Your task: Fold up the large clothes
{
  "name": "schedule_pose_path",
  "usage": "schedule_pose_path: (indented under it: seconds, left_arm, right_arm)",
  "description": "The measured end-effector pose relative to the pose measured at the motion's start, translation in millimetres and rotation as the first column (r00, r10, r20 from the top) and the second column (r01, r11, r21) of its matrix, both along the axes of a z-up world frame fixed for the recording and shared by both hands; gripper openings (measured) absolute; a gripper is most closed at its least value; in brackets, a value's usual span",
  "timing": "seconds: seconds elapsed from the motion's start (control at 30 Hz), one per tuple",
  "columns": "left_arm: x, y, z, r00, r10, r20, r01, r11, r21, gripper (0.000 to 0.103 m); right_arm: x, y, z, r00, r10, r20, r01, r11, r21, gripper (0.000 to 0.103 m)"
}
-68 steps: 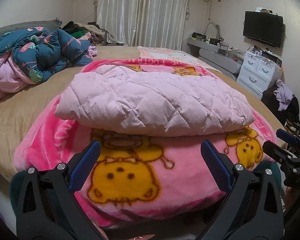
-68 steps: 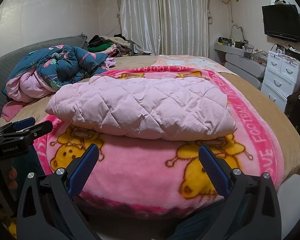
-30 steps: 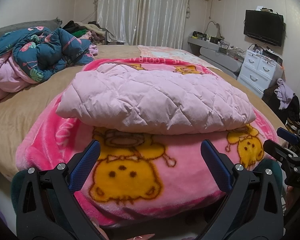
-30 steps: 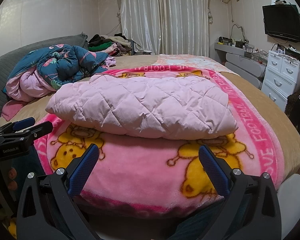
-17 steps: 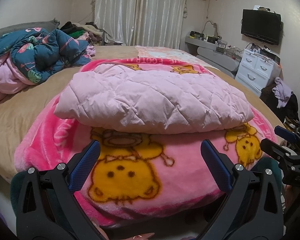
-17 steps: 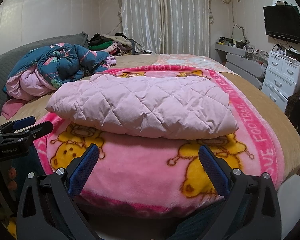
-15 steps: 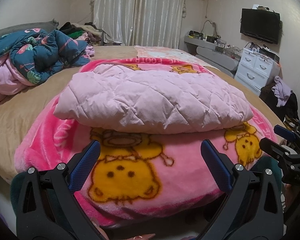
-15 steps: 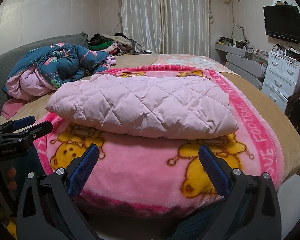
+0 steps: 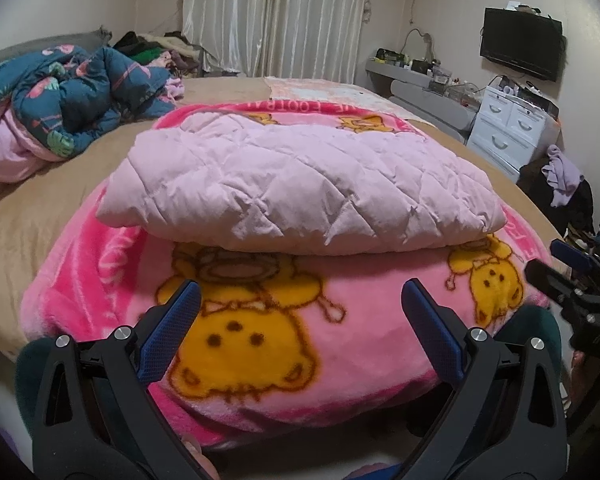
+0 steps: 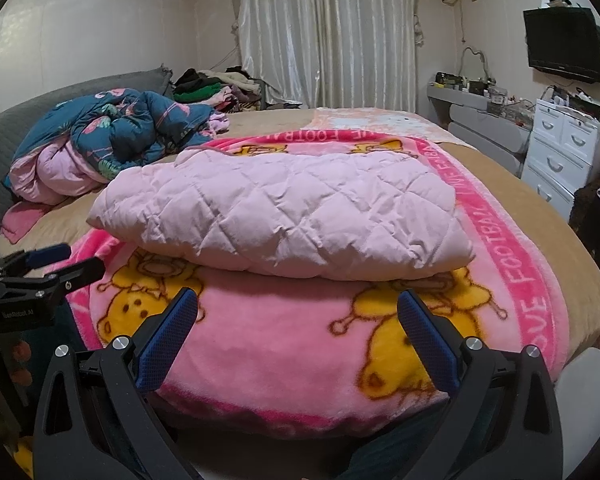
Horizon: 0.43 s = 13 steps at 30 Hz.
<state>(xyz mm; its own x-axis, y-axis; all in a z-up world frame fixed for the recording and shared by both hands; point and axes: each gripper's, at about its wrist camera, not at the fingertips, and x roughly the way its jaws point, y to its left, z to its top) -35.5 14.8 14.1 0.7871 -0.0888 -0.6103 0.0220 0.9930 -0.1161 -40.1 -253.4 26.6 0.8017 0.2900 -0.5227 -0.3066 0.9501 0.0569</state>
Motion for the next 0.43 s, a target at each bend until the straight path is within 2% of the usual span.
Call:
schedule_pose_path:
  seconds: [0.17,0.27,0.37,0.43]
  left_arm:
    - [10.7,9.2,-2.1,0.999,0.033,-0.002,-0.033,0.999,-0.004,0.094]
    - [25.2,32.6,-3.2,0.996,0.088,-0.028,-0.089,0.996,-0.023,0.094]
    - [43.7,78.9,-0.1,0.979,0.197,-0.042,-0.198,0.98,-0.027,0.094]
    - [55.0,123.3,6.2,0.953,0.302,-0.016,-0.302,0.953,-0.01,0.094]
  right_arm:
    - [9.7,-30.0,-0.4,0.997,-0.079,-0.008,0.079,0.996,0.028,0.099]
    - [18.7,-68.7,-1.2,0.984,-0.181,-0.002,0.181,0.982,0.047,0.099]
    - [34.3,-131.9,-10.9,0.934,-0.357,-0.02,0.357,0.932,0.054,0.099]
    - [45.0,-183.6,-24.5,0.866,-0.499,-0.033,0.5,0.866,0.022,0.099]
